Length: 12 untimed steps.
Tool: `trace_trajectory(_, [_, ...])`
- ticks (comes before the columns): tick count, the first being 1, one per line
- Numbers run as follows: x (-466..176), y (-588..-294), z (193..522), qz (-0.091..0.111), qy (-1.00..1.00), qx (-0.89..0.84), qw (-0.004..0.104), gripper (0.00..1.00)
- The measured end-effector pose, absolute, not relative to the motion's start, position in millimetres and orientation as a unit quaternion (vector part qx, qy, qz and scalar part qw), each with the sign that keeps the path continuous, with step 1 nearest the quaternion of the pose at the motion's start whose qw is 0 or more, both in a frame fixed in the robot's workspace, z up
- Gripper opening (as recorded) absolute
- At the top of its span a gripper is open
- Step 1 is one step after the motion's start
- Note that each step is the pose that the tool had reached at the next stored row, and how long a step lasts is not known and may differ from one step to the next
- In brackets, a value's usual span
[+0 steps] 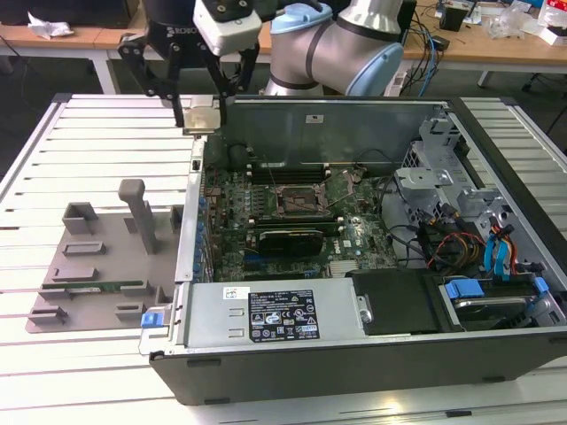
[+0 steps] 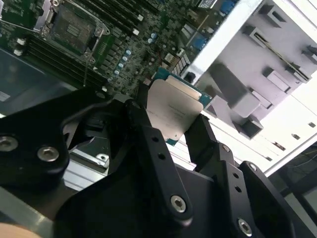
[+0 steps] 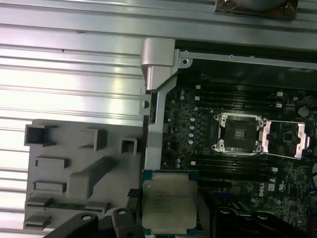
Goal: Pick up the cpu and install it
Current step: 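Pick up the cpu and move it towards the insertion slot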
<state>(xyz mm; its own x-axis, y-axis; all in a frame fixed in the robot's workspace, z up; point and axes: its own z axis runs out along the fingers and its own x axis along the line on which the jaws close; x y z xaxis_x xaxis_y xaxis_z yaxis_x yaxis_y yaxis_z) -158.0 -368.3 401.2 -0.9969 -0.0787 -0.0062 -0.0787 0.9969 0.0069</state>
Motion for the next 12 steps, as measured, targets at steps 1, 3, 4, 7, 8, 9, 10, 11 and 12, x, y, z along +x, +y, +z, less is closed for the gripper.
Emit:
trace_trajectory(1, [-151,-368,401,0.004,0.999,-0.039,0.003,0.55])
trace_trajectory(3, [-145,-368,401,0.004,0.999,-0.039,0.002,0.55])
trace_trajectory(4, [-141,-368,401,0.004,0.999,-0.039,0.002,0.55])
trace_trajectory(7, [-130,-368,401,0.004,0.999,-0.039,0.001,0.55])
trace_trajectory(8, [-124,-368,401,0.004,0.999,-0.039,0.001,0.55])
trace_trajectory(9, [-120,-368,401,0.004,0.999,-0.039,0.001,0.55])
trace_trajectory(10, [-114,-368,401,0.004,0.999,-0.039,0.001,0.55])
trace_trajectory(11, [-107,-368,401,0.004,0.999,-0.039,0.000,0.55])
trace_trajectory(12, [-101,-368,401,0.004,0.999,-0.039,0.000,0.55])
